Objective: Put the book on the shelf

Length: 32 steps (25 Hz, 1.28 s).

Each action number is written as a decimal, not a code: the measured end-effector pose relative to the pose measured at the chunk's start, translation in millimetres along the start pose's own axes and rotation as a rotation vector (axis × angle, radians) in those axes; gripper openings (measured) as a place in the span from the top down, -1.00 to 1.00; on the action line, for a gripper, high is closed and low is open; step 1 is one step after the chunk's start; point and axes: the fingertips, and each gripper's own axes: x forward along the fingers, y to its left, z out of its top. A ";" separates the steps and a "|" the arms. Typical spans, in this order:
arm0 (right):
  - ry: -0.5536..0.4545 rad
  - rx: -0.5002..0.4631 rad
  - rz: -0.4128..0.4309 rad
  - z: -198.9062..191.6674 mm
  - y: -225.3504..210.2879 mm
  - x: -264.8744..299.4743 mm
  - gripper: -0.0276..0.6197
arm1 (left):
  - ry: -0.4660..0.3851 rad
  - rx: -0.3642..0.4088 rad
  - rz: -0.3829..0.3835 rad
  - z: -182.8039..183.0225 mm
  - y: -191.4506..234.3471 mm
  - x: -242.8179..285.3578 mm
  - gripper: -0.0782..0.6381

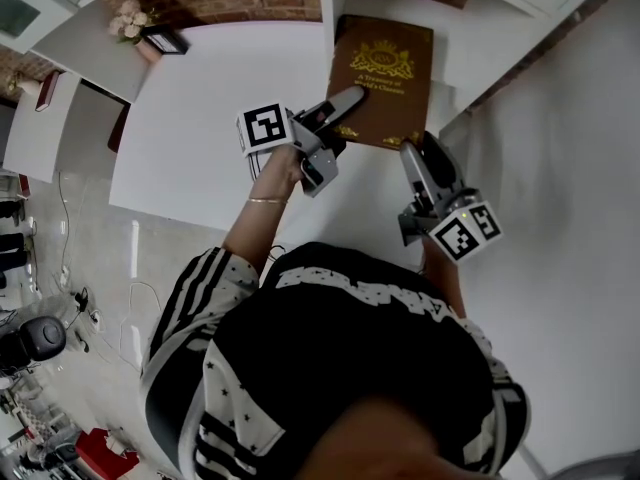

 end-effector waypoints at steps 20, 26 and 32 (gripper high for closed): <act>-0.048 0.019 0.013 33.9 -28.9 40.4 0.29 | -0.029 -0.025 -0.029 25.3 -4.1 21.4 0.00; -0.058 0.017 0.013 29.7 -27.1 33.8 0.29 | -0.032 -0.017 -0.022 16.4 -1.2 13.7 0.00; -0.065 0.024 0.004 33.8 -34.9 39.2 0.29 | -0.032 -0.005 -0.025 18.5 -2.2 16.3 0.00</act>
